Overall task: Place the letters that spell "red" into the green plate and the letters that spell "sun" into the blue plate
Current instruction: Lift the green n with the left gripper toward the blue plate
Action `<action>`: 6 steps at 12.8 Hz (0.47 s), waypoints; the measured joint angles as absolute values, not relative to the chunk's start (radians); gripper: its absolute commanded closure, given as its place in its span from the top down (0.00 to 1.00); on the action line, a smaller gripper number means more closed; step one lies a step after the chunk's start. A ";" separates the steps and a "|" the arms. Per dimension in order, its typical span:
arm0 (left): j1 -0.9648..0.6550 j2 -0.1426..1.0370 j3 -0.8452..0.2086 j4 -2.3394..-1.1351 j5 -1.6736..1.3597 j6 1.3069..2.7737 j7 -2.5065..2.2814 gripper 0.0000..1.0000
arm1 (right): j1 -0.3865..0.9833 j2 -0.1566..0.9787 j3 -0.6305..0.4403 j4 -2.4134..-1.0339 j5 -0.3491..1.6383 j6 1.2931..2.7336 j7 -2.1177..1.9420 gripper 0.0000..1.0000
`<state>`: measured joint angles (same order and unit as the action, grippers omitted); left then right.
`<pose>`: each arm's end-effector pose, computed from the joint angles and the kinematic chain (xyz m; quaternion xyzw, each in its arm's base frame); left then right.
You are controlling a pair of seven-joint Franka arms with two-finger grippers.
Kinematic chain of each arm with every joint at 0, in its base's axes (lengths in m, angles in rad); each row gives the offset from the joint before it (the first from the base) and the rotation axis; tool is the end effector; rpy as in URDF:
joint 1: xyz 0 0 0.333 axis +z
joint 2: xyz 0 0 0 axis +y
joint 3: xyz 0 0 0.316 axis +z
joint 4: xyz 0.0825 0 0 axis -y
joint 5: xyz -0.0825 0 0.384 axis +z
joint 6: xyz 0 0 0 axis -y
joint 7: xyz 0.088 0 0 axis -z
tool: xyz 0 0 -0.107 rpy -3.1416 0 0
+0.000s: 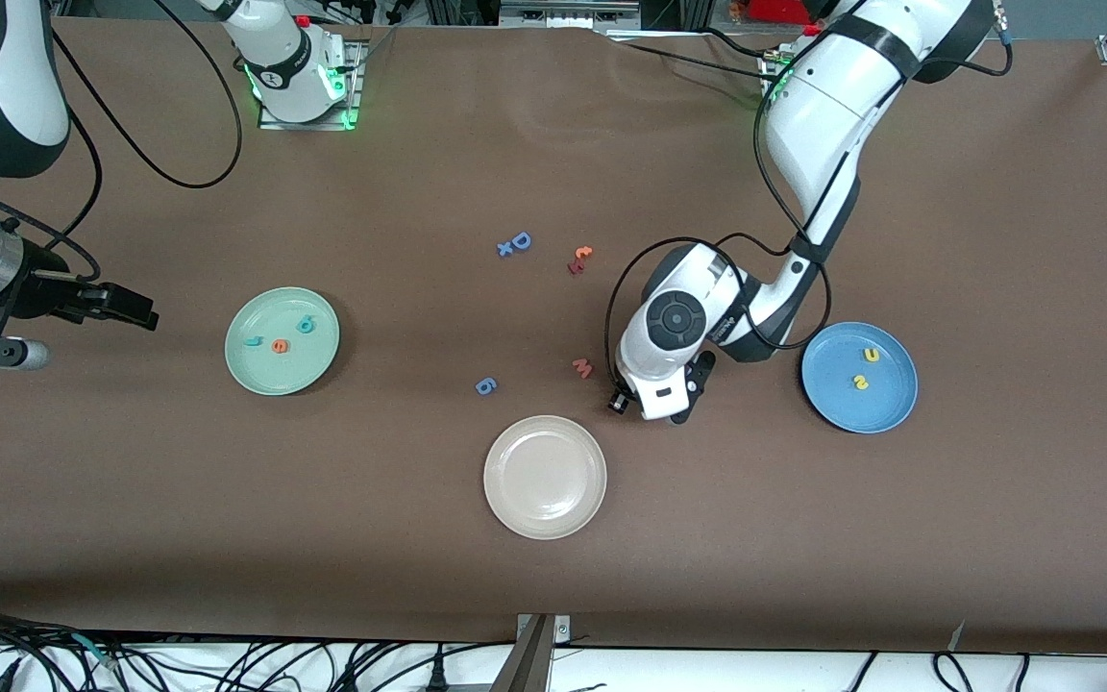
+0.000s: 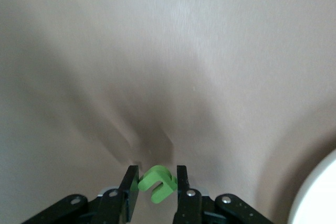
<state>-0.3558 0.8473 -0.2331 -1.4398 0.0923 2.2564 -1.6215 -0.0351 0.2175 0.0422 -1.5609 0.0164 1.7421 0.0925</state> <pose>0.6187 -0.3729 0.1924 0.8643 0.5003 -0.0479 0.0197 0.6255 0.0036 0.5153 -0.9988 0.0446 0.0187 0.0117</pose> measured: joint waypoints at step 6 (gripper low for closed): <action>-0.273 0.789 -0.234 -1.434 0.092 2.120 -1.262 0.24 | -0.035 0.218 0.042 -1.561 0.016 1.743 0.092 1.00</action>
